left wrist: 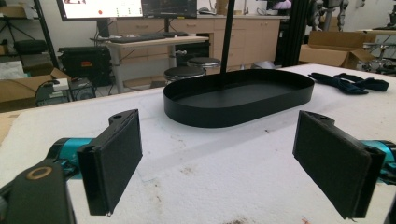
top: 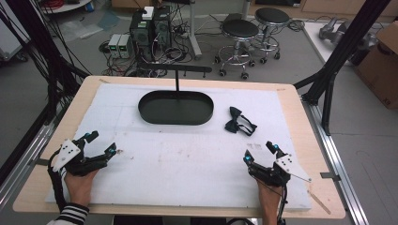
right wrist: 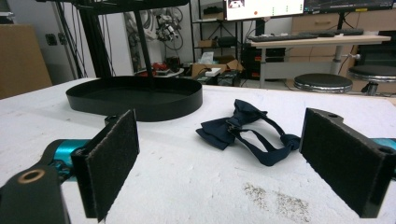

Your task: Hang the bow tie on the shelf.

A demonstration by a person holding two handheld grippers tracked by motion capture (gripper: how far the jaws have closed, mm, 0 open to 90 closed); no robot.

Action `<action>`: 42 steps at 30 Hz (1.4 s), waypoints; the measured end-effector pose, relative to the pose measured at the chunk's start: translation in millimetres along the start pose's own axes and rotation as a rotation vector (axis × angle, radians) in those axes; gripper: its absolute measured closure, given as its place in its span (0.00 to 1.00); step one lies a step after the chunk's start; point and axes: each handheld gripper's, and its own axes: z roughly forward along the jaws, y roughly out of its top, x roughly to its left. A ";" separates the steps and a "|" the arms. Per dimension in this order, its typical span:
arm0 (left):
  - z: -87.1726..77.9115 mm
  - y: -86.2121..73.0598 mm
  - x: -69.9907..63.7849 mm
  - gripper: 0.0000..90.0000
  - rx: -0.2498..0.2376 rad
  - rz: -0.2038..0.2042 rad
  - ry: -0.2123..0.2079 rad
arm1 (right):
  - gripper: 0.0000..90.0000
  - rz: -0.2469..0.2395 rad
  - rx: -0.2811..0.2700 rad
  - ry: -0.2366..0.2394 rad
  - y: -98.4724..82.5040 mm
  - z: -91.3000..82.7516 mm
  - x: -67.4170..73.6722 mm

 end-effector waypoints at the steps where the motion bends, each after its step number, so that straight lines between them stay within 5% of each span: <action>1: 0.0 -0.1 0.0 0.18 -0.001 0.001 -0.001 | 0.12 -0.002 -0.002 -0.001 0.1 0.0 -0.2; 27: 0.3 -0.1 -0.5 0.18 -0.002 0.004 -0.005 | 0.12 -0.019 0.000 -0.010 0.2 0.6 1.7; 42: 0.2 -0.1 0.3 0.18 -0.002 -0.003 -0.004 | 0.12 -0.047 0.070 -0.014 8.6 9.4 0.2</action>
